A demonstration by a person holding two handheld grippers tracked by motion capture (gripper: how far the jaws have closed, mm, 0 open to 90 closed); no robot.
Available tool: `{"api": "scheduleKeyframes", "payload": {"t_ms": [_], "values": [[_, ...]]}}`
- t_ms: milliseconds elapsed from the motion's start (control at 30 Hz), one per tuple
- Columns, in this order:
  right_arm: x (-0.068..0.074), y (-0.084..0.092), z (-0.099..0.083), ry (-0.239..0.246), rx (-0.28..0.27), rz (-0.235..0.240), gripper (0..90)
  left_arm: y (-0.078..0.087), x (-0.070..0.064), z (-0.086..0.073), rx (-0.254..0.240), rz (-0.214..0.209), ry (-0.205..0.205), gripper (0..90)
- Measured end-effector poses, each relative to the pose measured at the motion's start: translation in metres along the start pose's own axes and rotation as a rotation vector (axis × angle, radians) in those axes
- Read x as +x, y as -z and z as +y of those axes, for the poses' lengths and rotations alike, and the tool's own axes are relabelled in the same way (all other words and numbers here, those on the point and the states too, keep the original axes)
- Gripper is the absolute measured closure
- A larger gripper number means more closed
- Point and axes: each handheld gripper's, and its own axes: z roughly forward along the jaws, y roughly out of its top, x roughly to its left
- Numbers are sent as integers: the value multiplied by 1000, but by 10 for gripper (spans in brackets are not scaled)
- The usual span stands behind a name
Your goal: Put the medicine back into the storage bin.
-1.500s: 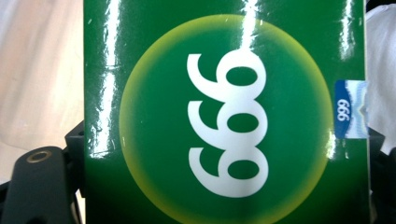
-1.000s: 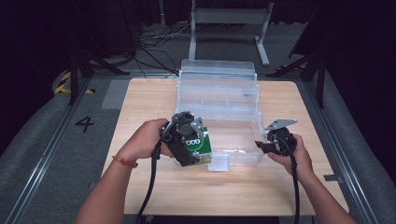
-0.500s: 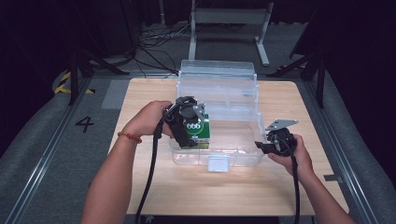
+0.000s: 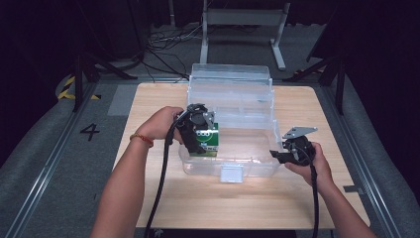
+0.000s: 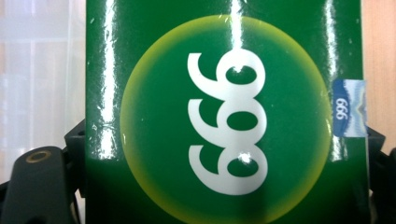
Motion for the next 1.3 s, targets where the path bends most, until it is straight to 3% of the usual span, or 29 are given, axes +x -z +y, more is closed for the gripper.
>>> {"api": "scheduleKeyframes", "payload": {"t_ms": [67, 100, 267, 333, 433, 600, 667, 800, 900, 967, 1067, 1167, 1300], "values": [[-1, 0, -1, -4, -6, 8, 507, -4, 3, -4, 8, -10, 2, 164], [-1, 0, -1, -5, -7, 7, 507, -6, 3, -5, 4, -15, 22, 163], [-2, 0, -1, -10, -8, 18, 498, -14, 2, -6, 8, -17, 2, 163], [-2, 0, -1, -4, -6, 36, 432, -18, 2, -5, 32, -9, -2, 162], [0, -1, 0, 6, -2, 31, 416, -21, 2, -5, 43, -9, -9, 162], [-1, 0, -1, 1, -11, 30, 367, -28, 2, -5, 62, -23, 13, 158], [-2, 2, -1, -7, -26, 24, 359, -31, 4, -6, 49, -33, 39, 155], [-2, 5, 0, -3, -37, 29, 354, -34, 5, -6, 32, -13, 51, 154], [-2, 4, 0, 2, -38, 31, 348, -34, 5, -7, 16, -26, 61, 153], [-2, 5, 0, -2, -41, 34, 349, -35, 4, -6, 36, -34, 79, 151], [-2, 5, 0, 2, -44, 32, 347, -38, 1, -4, 79, -2, 64, 143], [-2, 5, 0, 7, -42, 34, 348, -38, -1, -3, 93, -16, 70, 142], [-2, 6, 0, 11, -39, 35, 349, -42, -4, -2, 128, 21, 56, 144]]}}
